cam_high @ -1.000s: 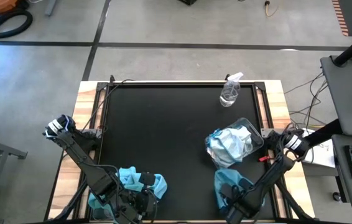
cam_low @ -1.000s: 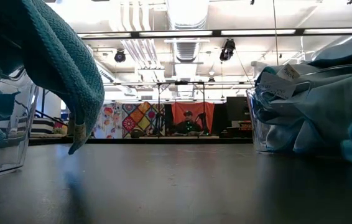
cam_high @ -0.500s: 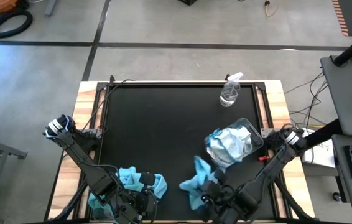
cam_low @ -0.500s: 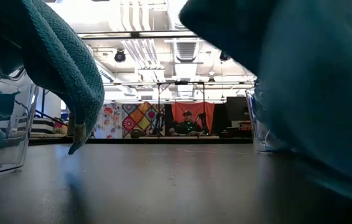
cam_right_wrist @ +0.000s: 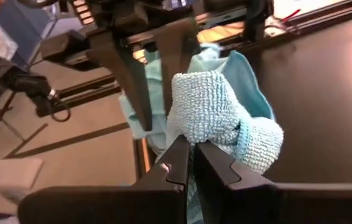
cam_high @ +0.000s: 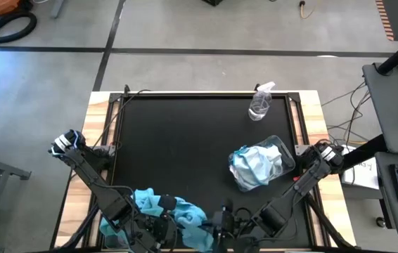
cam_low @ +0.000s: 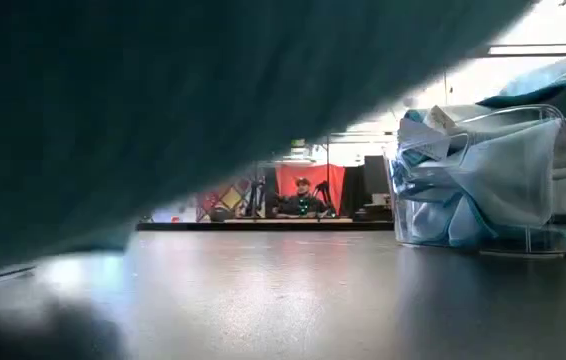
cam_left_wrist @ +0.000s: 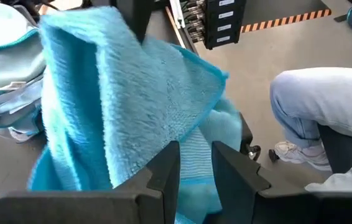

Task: Sort microfiber towel by color & place in baskets
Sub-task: Put the blue towel into the bottom transparent bin

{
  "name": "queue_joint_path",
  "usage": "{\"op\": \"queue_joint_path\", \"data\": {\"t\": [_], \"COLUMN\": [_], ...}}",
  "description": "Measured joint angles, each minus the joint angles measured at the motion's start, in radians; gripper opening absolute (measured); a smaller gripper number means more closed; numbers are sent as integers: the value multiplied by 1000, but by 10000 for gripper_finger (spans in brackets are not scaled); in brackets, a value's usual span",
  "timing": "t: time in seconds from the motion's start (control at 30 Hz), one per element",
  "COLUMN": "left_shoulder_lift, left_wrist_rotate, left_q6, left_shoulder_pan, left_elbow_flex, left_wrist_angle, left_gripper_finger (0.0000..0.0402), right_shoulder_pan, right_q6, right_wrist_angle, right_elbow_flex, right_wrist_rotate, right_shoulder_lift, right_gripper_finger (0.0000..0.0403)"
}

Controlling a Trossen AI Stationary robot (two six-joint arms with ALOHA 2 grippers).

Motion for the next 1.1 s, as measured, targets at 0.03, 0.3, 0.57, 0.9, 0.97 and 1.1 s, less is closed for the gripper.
{"op": "queue_joint_path", "data": {"t": [0.03, 0.3, 0.57, 0.9, 0.97, 1.1], "left_shoulder_lift": [0, 0, 0, 0, 0, 0], "left_wrist_rotate": [0, -7, -8, -8, -7, 45], "left_q6": [3, 16, 19, 19, 18, 15], "left_shoulder_pan": [1, 10, 30, 50, 50, 49], "left_elbow_flex": [0, 0, 0, 0, 0, 0], "left_wrist_angle": [0, 0, -1, -2, -1, 14], "left_gripper_finger": [78, 78, 78, 78, 78, 78], "right_shoulder_pan": [-1, 1, 1, 1, -4, -15], "right_q6": [0, 5, -16, -45, -45, -35], "right_wrist_angle": [0, 0, 1, 1, 1, -20], "right_elbow_flex": [0, 0, 0, 0, 0, 1], "right_wrist_rotate": [-17, -148, -204, -241, -238, -221], "right_shoulder_lift": [0, 15, 18, 19, 19, 19], "right_gripper_finger": [11, 11, 11, 11, 11, 11]}}
